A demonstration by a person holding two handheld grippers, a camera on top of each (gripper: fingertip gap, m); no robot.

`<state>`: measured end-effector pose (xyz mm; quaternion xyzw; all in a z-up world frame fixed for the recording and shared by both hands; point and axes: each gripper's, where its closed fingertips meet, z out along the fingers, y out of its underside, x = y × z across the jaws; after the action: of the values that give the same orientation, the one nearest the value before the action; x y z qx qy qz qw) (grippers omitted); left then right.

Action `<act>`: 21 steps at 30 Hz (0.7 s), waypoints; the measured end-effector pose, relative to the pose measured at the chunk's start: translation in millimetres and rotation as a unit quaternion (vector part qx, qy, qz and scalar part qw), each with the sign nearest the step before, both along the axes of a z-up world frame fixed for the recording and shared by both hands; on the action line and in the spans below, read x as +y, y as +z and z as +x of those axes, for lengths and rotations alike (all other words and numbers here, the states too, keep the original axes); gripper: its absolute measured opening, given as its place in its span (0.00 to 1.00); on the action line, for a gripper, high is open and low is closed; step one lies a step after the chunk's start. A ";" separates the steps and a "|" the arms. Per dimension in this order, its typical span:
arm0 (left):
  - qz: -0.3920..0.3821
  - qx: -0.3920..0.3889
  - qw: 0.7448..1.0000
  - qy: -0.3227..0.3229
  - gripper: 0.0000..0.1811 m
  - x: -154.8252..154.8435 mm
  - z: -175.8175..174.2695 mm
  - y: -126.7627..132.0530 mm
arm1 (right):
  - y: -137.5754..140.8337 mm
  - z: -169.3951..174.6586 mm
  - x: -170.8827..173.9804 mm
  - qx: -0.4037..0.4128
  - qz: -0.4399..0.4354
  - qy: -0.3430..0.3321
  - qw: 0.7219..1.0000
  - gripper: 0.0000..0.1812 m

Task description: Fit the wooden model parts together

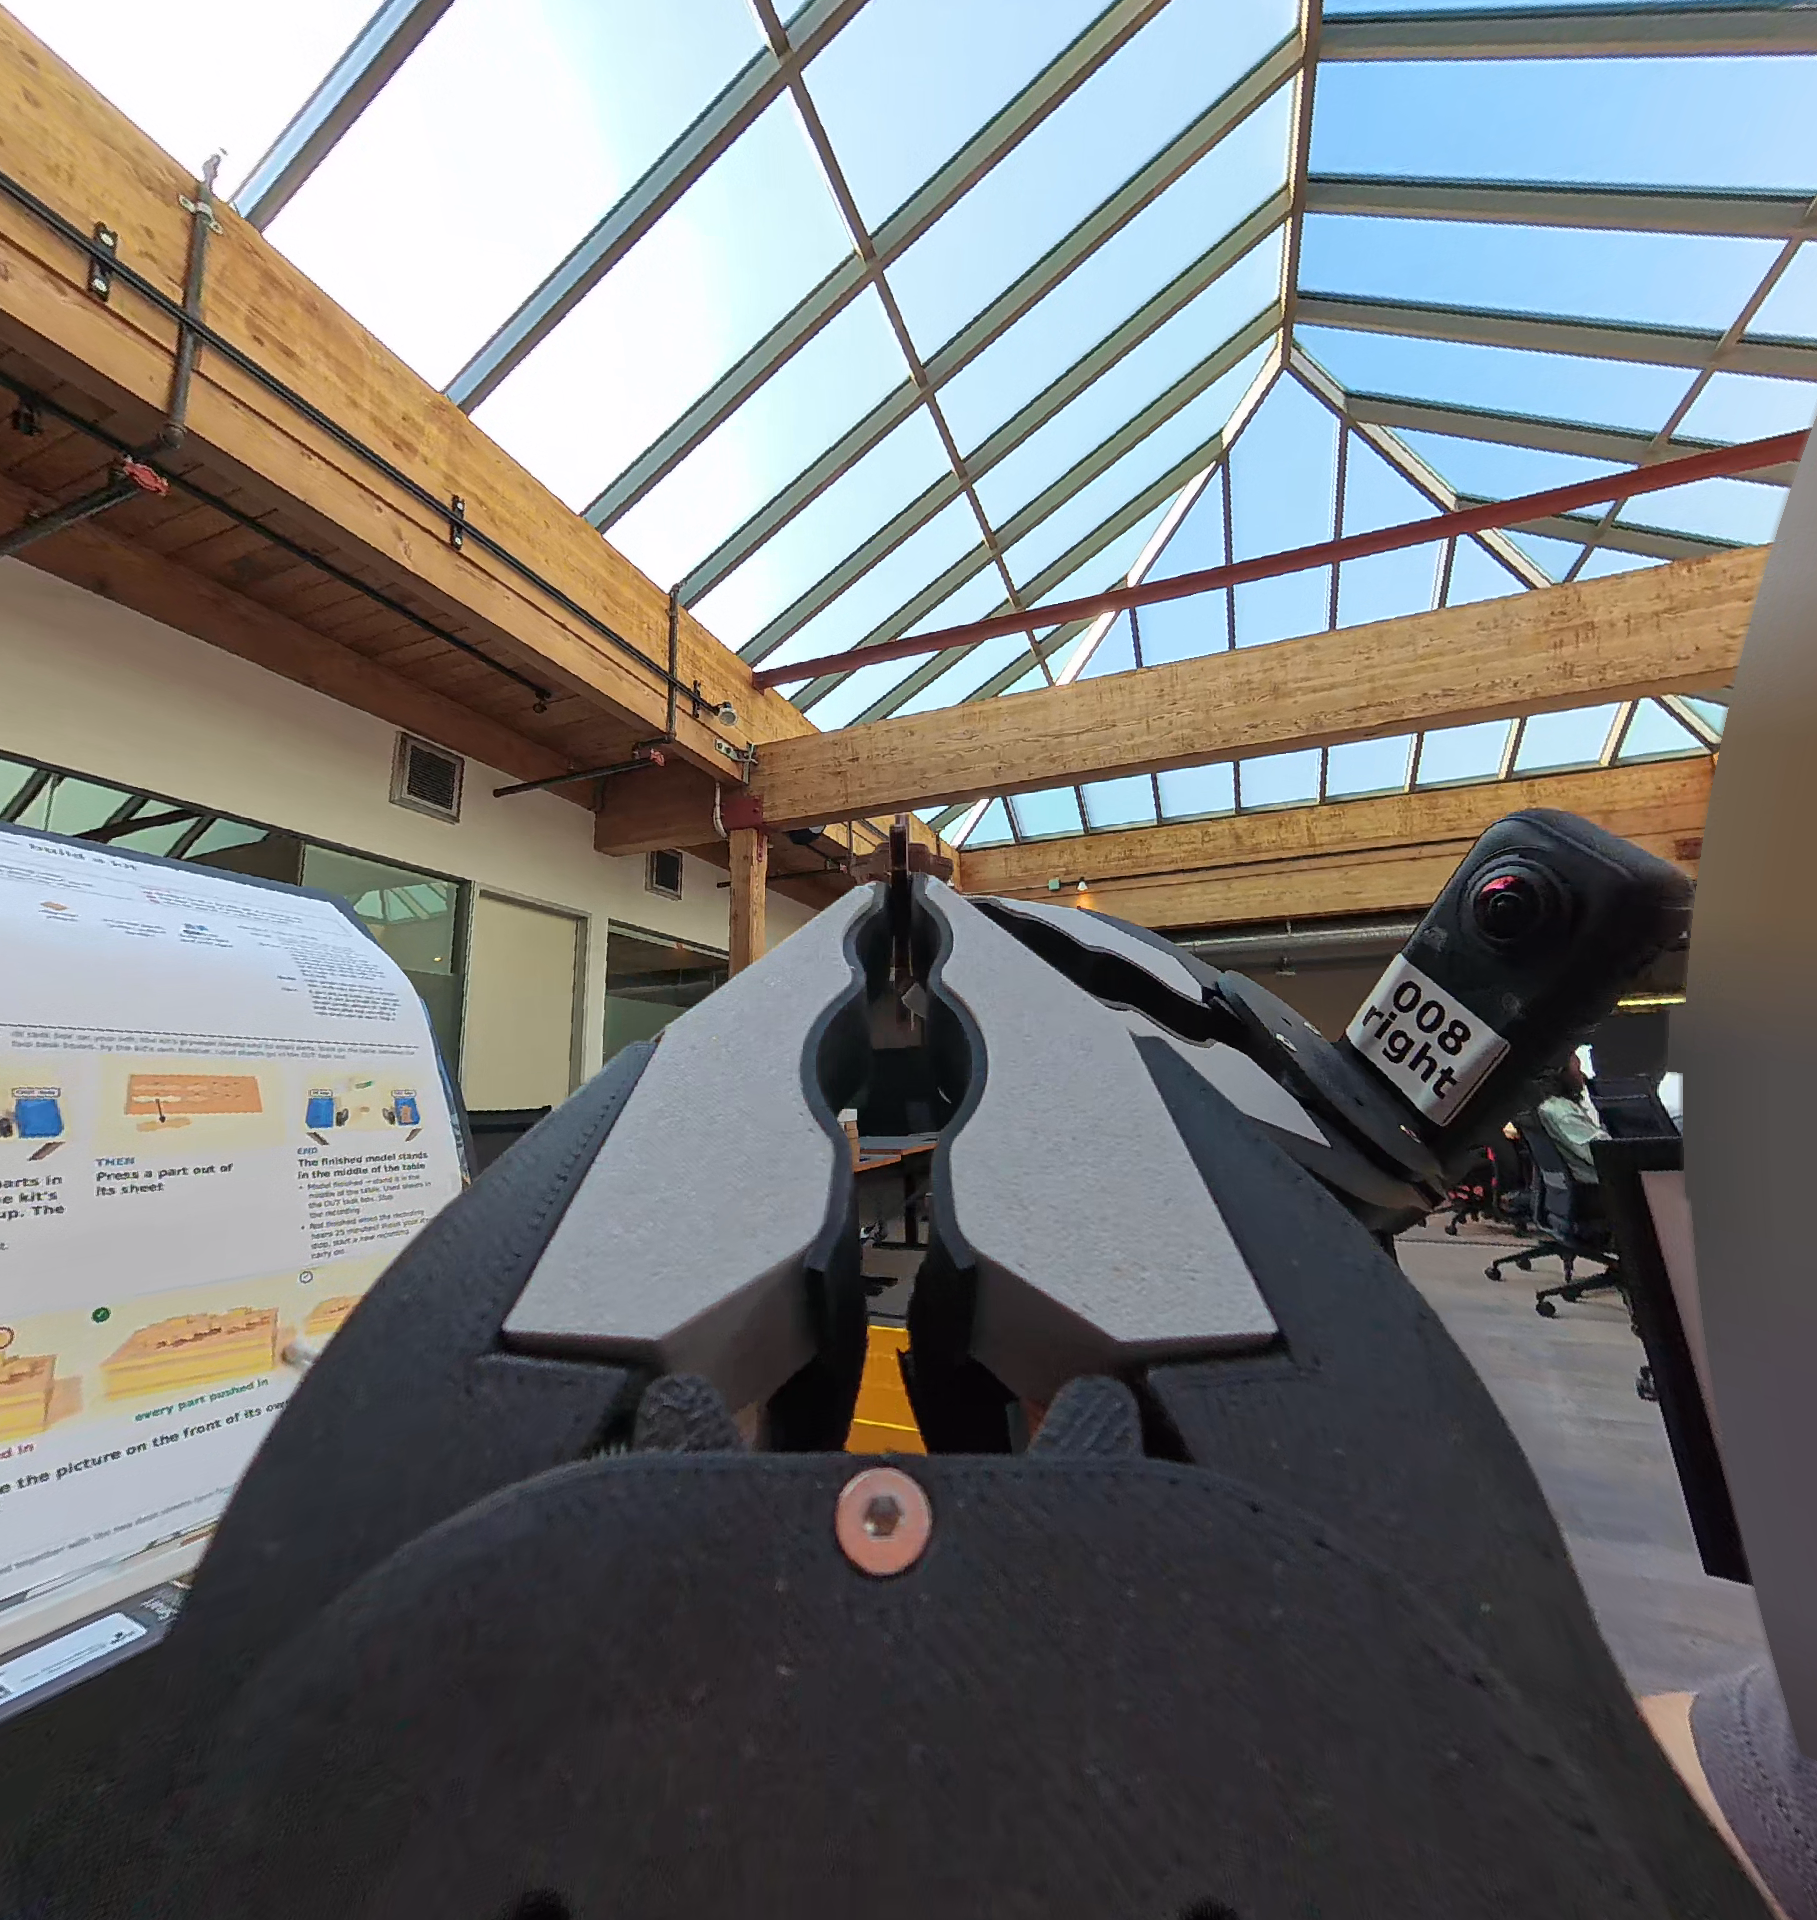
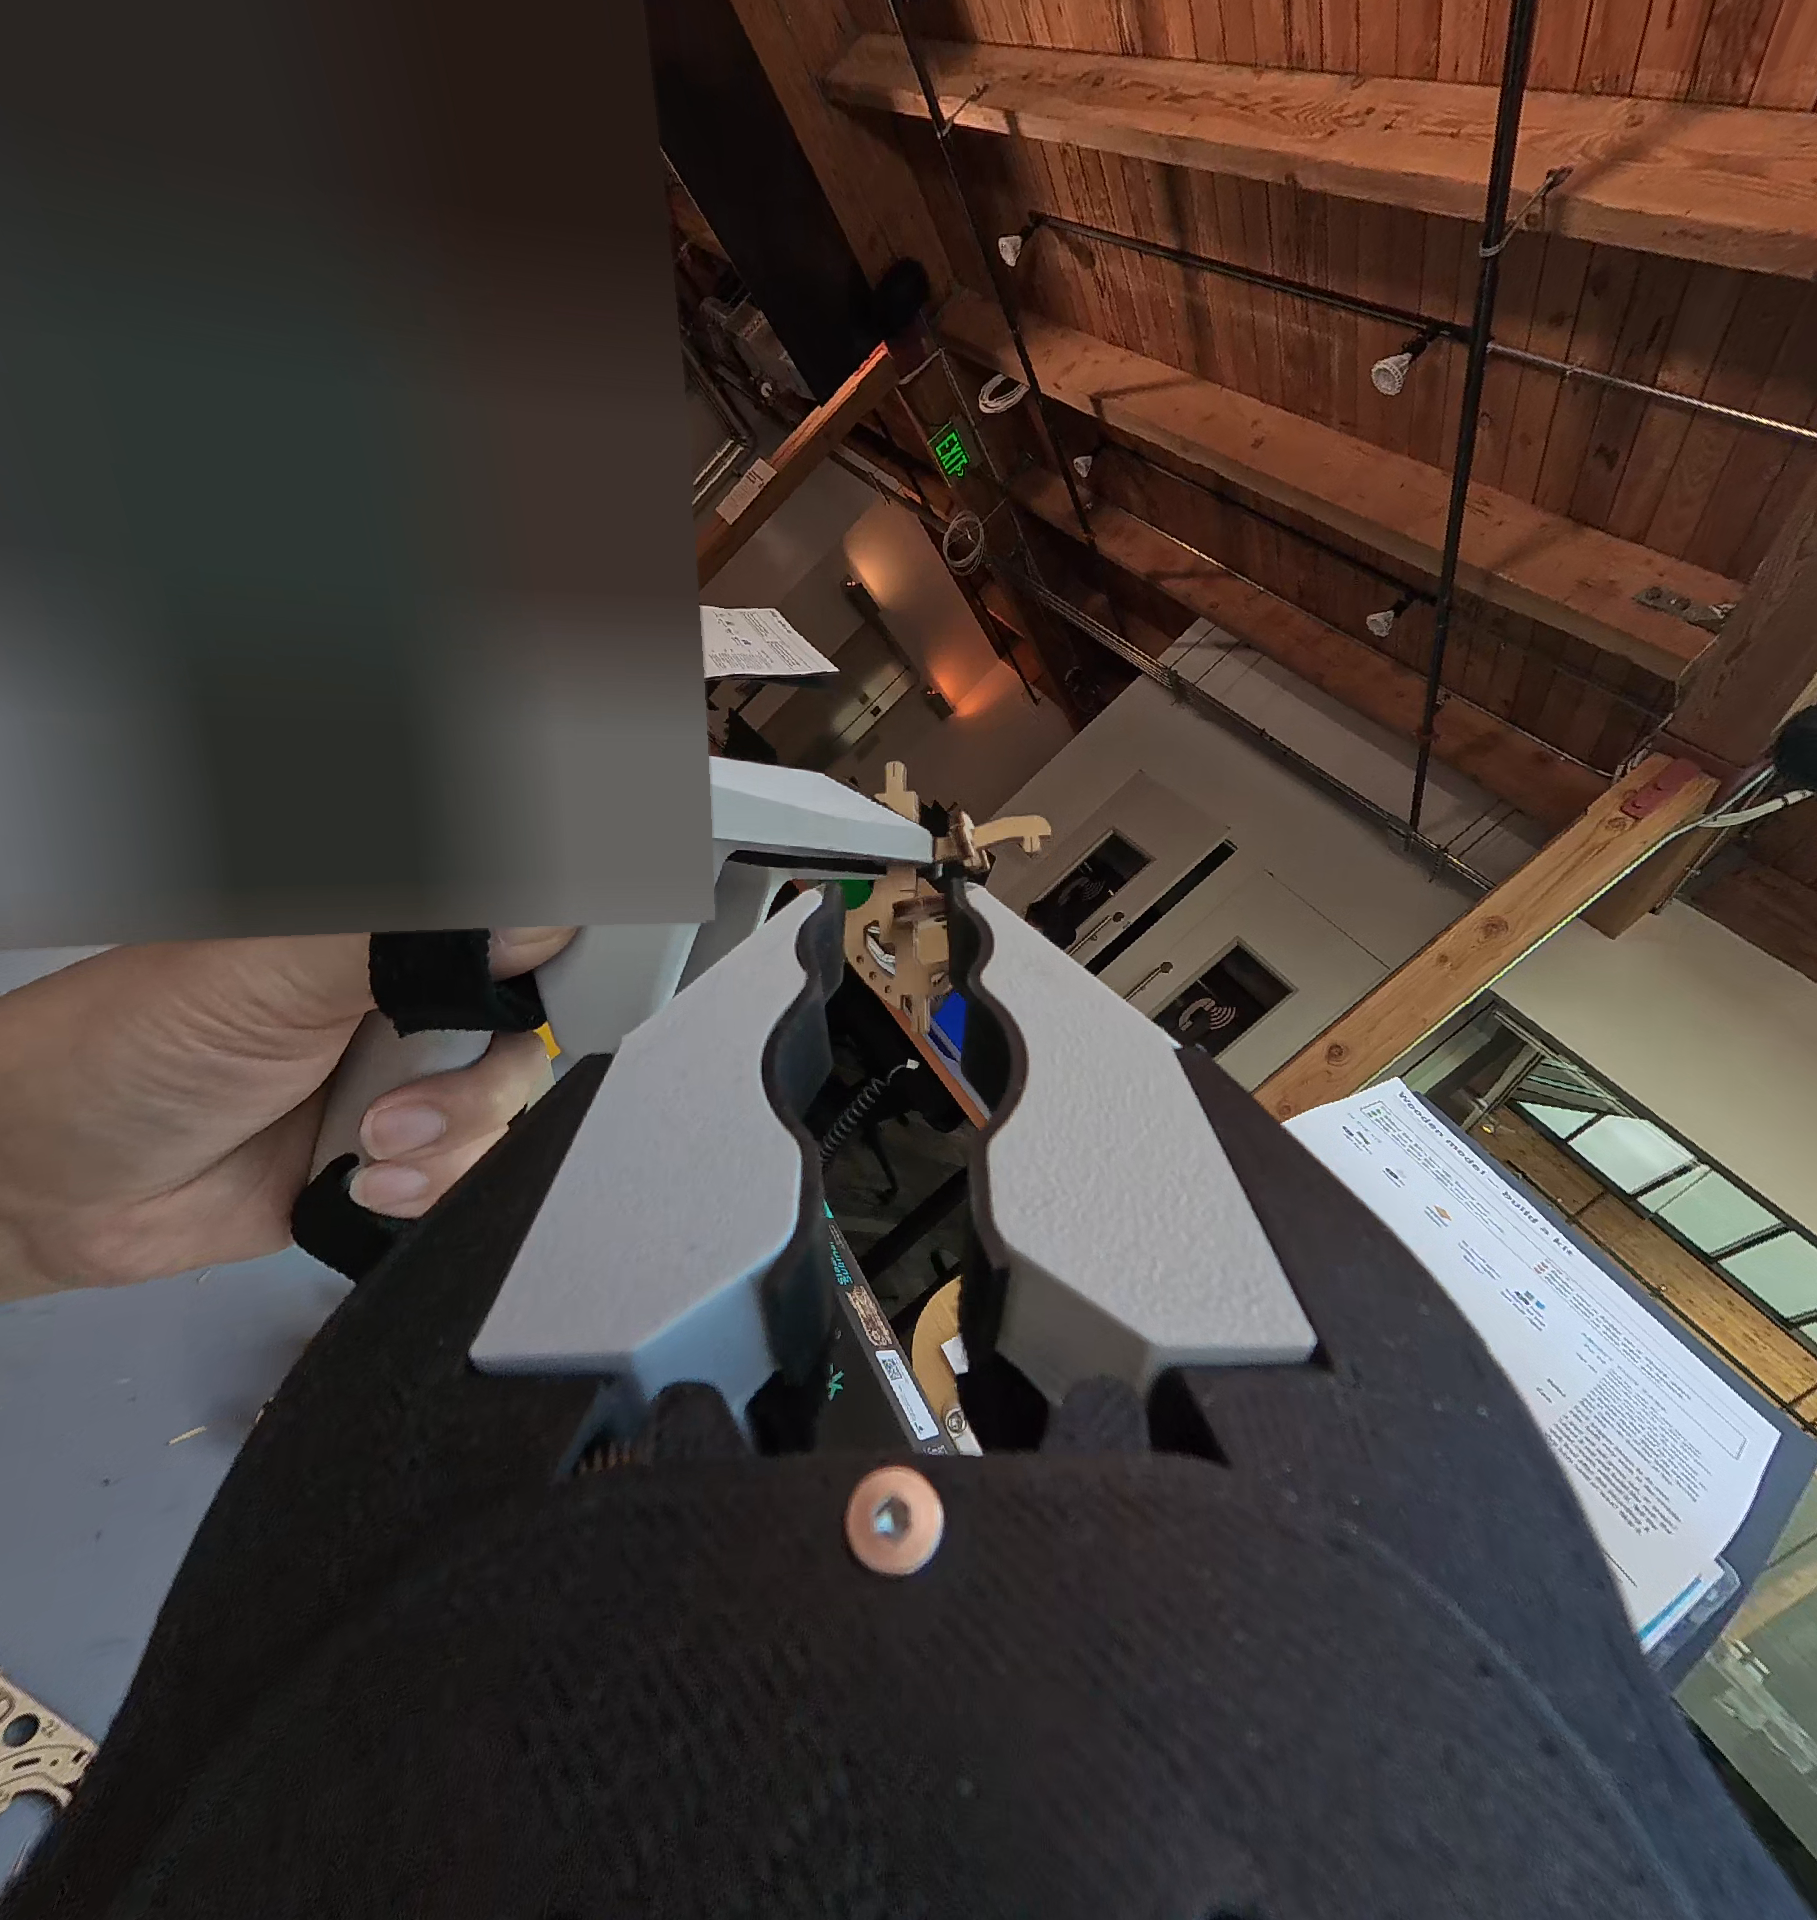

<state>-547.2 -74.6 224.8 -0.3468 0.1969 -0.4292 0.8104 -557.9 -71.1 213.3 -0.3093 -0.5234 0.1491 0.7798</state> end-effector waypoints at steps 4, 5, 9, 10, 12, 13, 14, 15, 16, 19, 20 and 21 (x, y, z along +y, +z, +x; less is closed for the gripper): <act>-0.001 -0.003 1.000 -0.005 0.00 0.0 -1.0 0.5 | 0.0 0.4 -0.7 -0.001 0.000 0.000 1.000 0.09; -0.001 -0.004 1.000 -0.006 0.00 -0.3 -1.4 0.7 | 0.1 0.2 -1.2 0.000 0.003 0.000 1.000 0.09; -0.002 -0.004 1.000 -0.006 0.00 -0.1 -2.3 0.9 | -0.1 -0.2 -0.8 -0.001 0.006 -0.003 1.000 0.09; -0.002 -0.005 1.000 -0.008 0.00 -0.2 -2.5 1.0 | 0.1 -0.1 -1.2 -0.001 0.004 0.000 1.000 0.09; -0.003 -0.007 1.000 -0.008 0.00 -0.2 -2.7 1.1 | 1.6 1.5 -1.7 0.005 0.006 0.000 1.000 0.09; -0.002 -0.007 1.000 -0.008 0.00 -0.5 -2.9 1.2 | 2.1 2.0 -2.6 0.006 0.010 0.001 1.000 0.08; -0.001 -0.009 1.000 -0.008 0.00 -0.8 -3.4 1.5 | 2.3 2.5 -2.3 0.006 0.011 -0.002 1.000 0.08; -0.002 -0.008 1.000 -0.009 0.00 -0.8 -3.3 1.6 | 2.0 2.4 -2.0 0.004 0.011 -0.004 1.000 0.07; -0.002 -0.008 1.000 -0.010 0.00 -0.9 -3.1 1.5 | 1.6 2.1 -2.1 0.003 0.010 -0.002 1.000 0.08; -0.004 -0.011 1.000 -0.020 0.00 -1.4 -2.5 1.4 | 2.3 2.5 -3.7 0.007 0.003 0.011 1.000 0.07; -0.004 -0.011 1.000 -0.021 0.00 -1.5 -2.1 1.3 | 2.9 3.3 -4.3 0.009 0.000 0.015 1.000 0.07; -0.003 -0.011 1.000 -0.019 0.00 -1.6 -1.9 1.4 | 3.6 4.0 -4.6 0.011 -0.003 0.019 1.000 0.07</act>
<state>-549.2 -76.2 226.2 -0.3408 0.1937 -0.4490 0.8029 -553.9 -75.7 216.9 -0.2997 -0.5199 0.1690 0.7819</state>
